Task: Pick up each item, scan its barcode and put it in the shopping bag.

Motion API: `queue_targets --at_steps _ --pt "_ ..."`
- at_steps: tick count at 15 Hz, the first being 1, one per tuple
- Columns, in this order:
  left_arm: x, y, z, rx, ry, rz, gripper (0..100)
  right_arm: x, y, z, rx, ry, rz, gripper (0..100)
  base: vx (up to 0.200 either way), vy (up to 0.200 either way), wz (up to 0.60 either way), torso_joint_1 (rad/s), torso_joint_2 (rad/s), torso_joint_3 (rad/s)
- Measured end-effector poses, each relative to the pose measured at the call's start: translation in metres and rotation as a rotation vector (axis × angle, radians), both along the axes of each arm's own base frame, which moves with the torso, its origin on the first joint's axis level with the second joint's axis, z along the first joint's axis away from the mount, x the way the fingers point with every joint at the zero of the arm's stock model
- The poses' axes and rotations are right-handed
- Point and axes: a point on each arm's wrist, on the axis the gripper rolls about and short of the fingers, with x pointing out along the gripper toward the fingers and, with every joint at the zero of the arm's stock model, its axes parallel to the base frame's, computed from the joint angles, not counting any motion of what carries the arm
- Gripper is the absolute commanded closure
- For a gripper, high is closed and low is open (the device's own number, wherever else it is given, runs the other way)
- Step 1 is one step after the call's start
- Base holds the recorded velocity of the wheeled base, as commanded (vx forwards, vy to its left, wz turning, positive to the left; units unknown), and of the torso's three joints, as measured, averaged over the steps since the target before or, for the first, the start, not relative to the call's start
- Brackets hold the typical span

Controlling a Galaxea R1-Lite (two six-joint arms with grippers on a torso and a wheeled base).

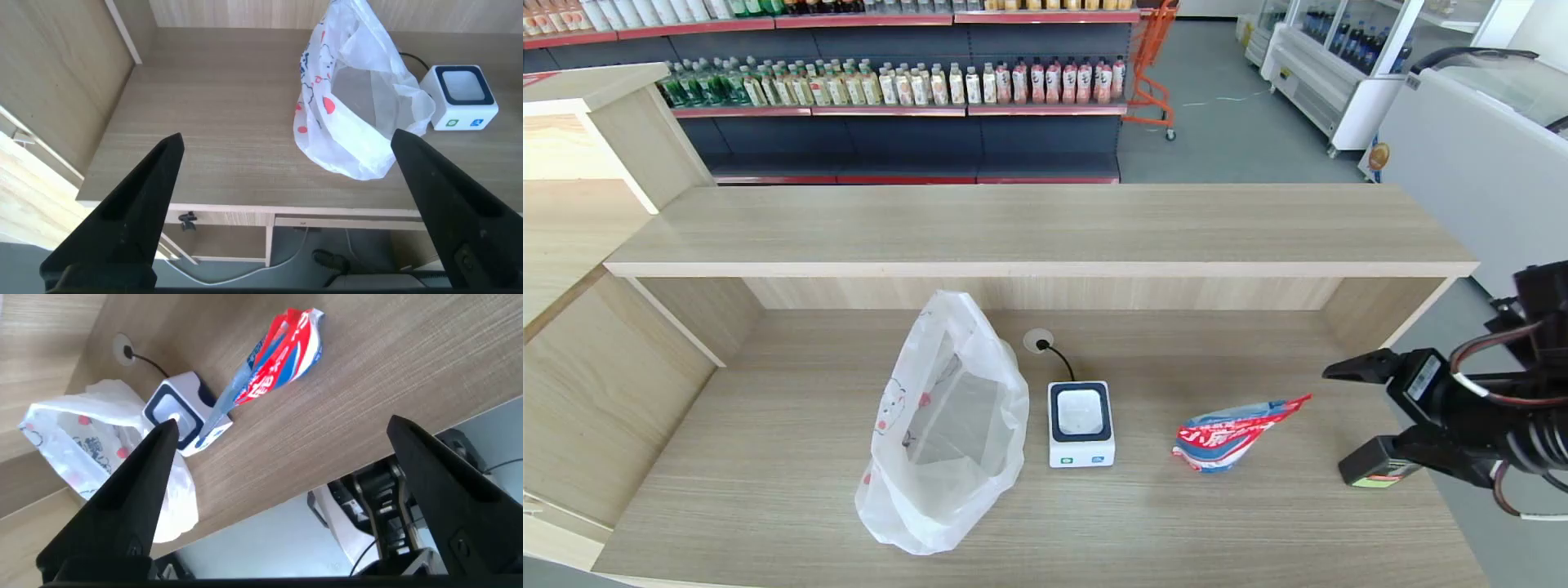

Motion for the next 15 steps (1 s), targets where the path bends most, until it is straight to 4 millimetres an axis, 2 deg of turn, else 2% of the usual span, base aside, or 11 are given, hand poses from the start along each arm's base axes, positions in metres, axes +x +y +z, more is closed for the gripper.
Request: queue_targets --at_steps 5,9,15 --pt "0.000 0.000 0.000 0.000 0.000 0.000 0 0.042 0.024 -0.038 -0.037 0.127 -0.028 0 0.000 0.000 0.00 0.000 0.00 0.000" --pt "0.000 0.000 0.000 0.000 0.000 0.000 0 0.076 0.035 -0.053 -0.048 0.133 -0.028 0 0.000 0.000 0.00 0.000 0.00 0.000" --pt "0.000 0.000 0.000 0.000 0.000 0.000 0 0.117 0.053 -0.086 -0.083 0.171 -0.023 0 0.000 0.000 0.00 0.000 0.00 0.000"
